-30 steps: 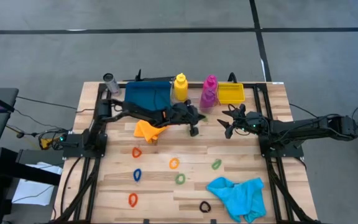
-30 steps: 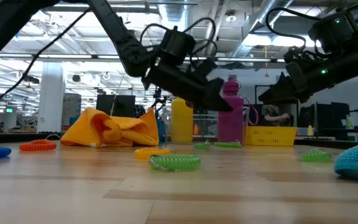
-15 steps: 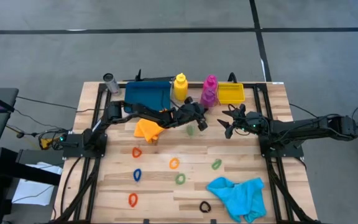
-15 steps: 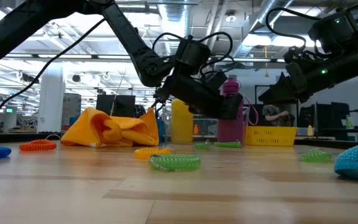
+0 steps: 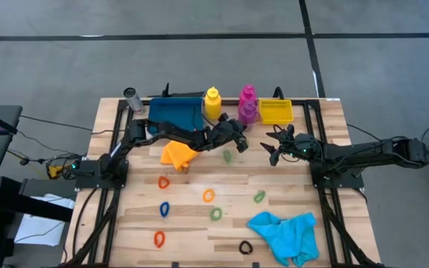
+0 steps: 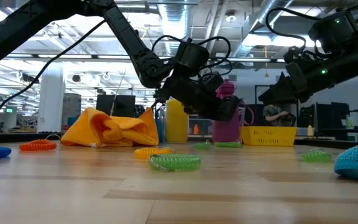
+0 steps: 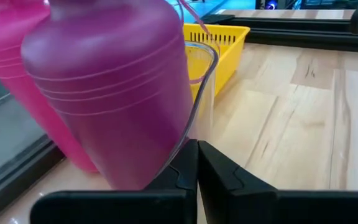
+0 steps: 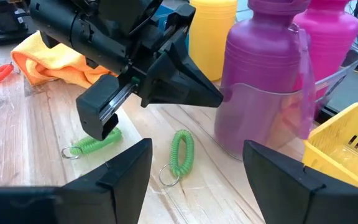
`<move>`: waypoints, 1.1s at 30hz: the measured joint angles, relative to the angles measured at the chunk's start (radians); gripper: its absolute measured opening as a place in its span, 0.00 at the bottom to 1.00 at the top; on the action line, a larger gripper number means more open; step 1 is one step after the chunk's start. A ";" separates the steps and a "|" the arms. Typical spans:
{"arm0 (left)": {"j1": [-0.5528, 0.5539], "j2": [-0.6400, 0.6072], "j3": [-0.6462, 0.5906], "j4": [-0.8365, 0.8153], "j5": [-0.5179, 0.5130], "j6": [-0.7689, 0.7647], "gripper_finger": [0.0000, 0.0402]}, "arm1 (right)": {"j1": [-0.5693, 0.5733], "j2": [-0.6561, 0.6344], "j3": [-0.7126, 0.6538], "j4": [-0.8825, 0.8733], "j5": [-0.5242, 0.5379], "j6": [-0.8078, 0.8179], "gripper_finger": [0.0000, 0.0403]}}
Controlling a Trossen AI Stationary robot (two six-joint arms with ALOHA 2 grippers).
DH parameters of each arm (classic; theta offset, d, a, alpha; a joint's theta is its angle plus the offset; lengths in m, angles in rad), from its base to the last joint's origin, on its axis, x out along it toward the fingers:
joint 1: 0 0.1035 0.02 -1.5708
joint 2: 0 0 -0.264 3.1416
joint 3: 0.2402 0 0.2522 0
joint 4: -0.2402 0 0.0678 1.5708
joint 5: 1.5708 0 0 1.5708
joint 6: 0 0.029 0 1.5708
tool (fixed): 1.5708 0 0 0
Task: Pick & Place Sports Items
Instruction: Adjust the transparent bin to align with the other bins, then put the green spring keychain into the yellow bin
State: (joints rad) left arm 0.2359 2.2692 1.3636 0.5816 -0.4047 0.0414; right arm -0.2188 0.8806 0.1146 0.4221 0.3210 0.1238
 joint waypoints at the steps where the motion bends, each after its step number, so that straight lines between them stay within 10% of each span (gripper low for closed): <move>1: 0.000 0.000 0.000 0.000 0.016 0.000 0.00 | 0.000 0.000 0.000 0.000 0.000 0.000 0.61; 10: -0.016 0.000 0.000 0.050 0.228 0.004 0.00 | 0.000 0.000 0.000 0.000 0.000 0.000 0.61; 26: -0.099 -0.008 0.000 0.073 0.237 0.003 0.06 | 0.000 0.000 0.000 0.000 0.000 0.000 0.61; 33: -0.127 -0.162 0.000 -0.273 0.229 0.004 0.23 | 0.000 0.000 0.000 0.000 -0.002 0.000 0.61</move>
State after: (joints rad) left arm 0.1086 2.1068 1.3632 0.3086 -0.1759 0.0452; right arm -0.2188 0.8806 0.1146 0.4217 0.3189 0.1238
